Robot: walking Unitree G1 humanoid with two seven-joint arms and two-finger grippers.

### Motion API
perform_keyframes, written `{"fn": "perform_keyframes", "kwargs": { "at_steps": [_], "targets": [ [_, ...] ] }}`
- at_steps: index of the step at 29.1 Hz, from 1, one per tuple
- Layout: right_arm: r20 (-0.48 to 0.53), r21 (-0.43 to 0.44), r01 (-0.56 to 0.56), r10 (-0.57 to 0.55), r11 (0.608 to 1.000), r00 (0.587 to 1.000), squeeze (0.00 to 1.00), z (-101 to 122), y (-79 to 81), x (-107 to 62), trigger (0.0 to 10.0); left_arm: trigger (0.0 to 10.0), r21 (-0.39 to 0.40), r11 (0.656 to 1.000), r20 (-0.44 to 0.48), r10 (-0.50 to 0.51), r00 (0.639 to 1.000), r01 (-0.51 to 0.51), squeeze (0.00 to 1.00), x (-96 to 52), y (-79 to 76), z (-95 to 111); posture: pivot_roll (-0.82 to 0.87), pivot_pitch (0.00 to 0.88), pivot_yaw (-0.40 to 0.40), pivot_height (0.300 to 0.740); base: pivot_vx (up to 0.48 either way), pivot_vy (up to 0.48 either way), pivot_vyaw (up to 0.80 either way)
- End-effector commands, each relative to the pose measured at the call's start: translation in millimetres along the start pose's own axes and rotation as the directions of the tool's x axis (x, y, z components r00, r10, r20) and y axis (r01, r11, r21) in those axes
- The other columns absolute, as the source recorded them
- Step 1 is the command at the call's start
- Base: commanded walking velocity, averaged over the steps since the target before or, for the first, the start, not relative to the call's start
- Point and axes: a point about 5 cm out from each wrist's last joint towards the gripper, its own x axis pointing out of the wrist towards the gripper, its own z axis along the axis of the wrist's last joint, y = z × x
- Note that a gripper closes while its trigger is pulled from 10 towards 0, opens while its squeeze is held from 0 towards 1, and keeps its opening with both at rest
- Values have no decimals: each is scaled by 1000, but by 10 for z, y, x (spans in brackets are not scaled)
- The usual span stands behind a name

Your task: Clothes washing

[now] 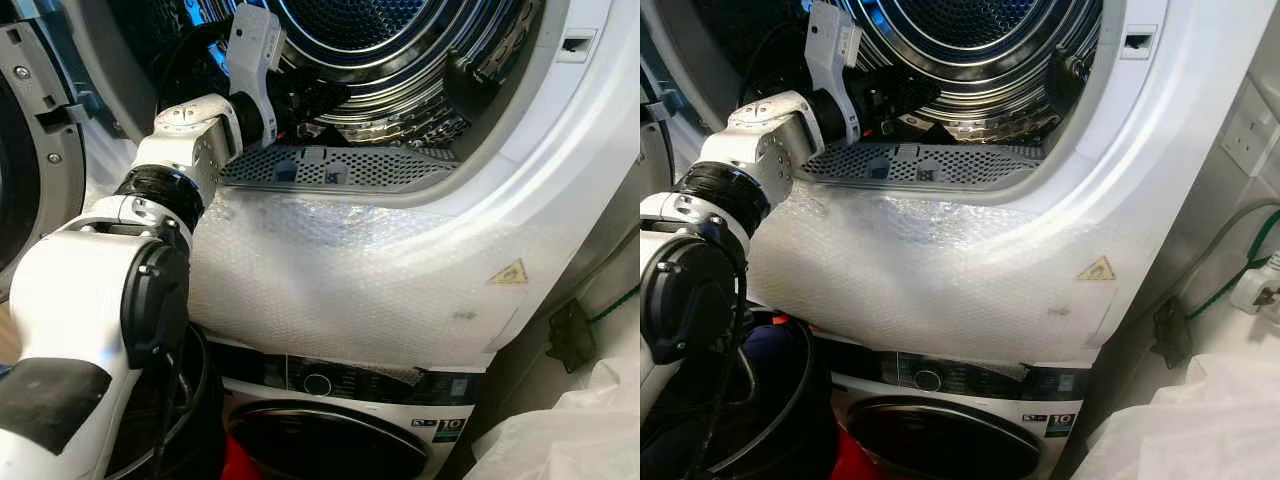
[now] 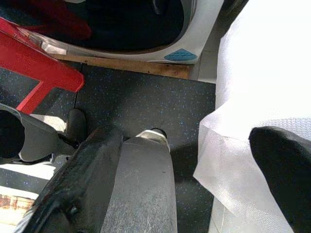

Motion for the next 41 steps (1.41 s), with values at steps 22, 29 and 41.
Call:
{"fn": "perform_keyframes", "kwargs": {
  "at_steps": [22, 29, 41],
  "targets": [
    [-116, -35, -46, 42, 998, 992, 0, -325, 52, -90, 10000, 10000, -34, 999, 41, 12, 999, -10, 1000, -13, 28, 70, -123, 33, 22, 740, 0, 0, 0],
    [-118, -36, -36, 32, 999, 993, 0, -316, 22, -88, 10000, 10000, -30, 1000, 38, 11, 999, -10, 1000, -19, 33, 72, -112, 29, 21, 740, 0, 0, 0],
    [-97, -34, -43, 40, 998, 994, 0, -240, 54, -58, 10000, 10000, 33, 985, -57, -169, 984, 171, 0, -24, -57, 30, -104, 30, 23, 740, 0, 0, 0]
  ]
}}
